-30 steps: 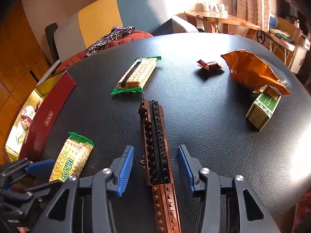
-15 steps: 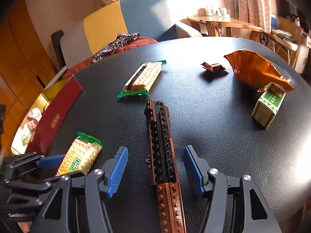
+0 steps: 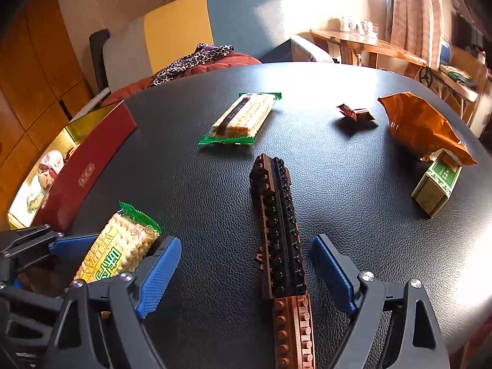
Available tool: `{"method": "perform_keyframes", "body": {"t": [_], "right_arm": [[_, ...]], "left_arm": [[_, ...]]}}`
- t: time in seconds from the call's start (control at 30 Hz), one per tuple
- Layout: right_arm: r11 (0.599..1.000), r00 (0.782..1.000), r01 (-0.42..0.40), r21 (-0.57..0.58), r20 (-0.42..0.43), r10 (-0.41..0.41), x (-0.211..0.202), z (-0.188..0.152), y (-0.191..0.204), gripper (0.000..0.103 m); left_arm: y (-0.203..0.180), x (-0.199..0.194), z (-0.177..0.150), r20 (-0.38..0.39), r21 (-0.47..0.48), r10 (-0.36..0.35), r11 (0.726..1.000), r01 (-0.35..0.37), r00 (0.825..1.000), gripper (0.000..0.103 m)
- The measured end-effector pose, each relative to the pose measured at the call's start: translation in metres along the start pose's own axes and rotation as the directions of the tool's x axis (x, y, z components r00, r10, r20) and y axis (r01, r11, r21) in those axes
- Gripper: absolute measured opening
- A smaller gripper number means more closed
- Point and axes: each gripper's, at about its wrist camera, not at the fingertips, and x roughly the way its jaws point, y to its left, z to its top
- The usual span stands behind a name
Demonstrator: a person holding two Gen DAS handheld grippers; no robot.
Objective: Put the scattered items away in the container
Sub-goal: 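Carry the cracker packet into the gold tray and open the left tool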
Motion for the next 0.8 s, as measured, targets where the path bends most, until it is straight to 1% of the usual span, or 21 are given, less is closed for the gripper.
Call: {"method": "perform_keyframes", "body": {"t": [0.03,0.07,0.17,0.2,0.4,0.47,0.57,0.63,0.7,0.8], "right_arm": [[1.0,1.0,0.002,0.001,0.0,-0.002,-0.001,0.0,-0.001,0.083],[1.0,1.0,0.005,0.003,-0.001,-0.005,-0.001,0.0,-0.002,0.079],[0.996,0.998,0.068,-0.055,0.002,-0.068,-0.002,-0.004,0.003,0.065],[0.995,0.997,0.076,-0.065,0.012,-0.075,-0.004,-0.006,0.003,0.064],[0.992,0.995,0.098,-0.075,0.013,-0.097,-0.003,-0.006,0.004,0.063],[0.993,0.995,0.096,-0.069,0.008,-0.096,-0.003,-0.006,0.003,0.063],[0.993,0.995,0.103,-0.063,-0.003,-0.103,-0.003,-0.004,0.003,0.063],[0.992,0.994,0.108,-0.06,-0.008,-0.109,-0.003,-0.003,0.004,0.063],[0.992,0.993,0.114,-0.061,-0.011,-0.115,-0.002,-0.003,0.005,0.063],[0.991,0.993,0.118,-0.063,-0.02,-0.12,-0.001,-0.002,0.005,0.063]], "left_arm": [[0.0,0.0,-0.001,0.007,0.005,0.009,1.0,-0.009,1.0,0.052],[0.002,-0.001,-0.002,0.013,0.007,0.003,1.0,-0.003,1.0,0.052],[0.004,-0.002,-0.003,0.02,0.002,-0.008,1.0,0.008,1.0,0.051],[0.003,-0.003,-0.003,0.022,0.005,-0.004,1.0,0.004,1.0,0.051],[0.004,-0.009,-0.004,0.036,0.003,0.007,1.0,-0.007,0.999,0.051],[0.006,-0.021,-0.002,0.065,-0.011,0.008,1.0,-0.008,0.998,0.051],[0.011,-0.047,0.003,0.128,-0.028,0.0,1.0,0.004,0.992,0.051],[0.019,-0.065,0.005,0.167,-0.051,0.001,0.999,0.008,0.986,0.051],[0.033,-0.082,0.006,0.194,-0.093,0.014,0.996,0.004,0.981,0.051],[0.061,-0.097,0.006,0.209,-0.161,0.056,0.987,-0.022,0.976,0.051]]}}
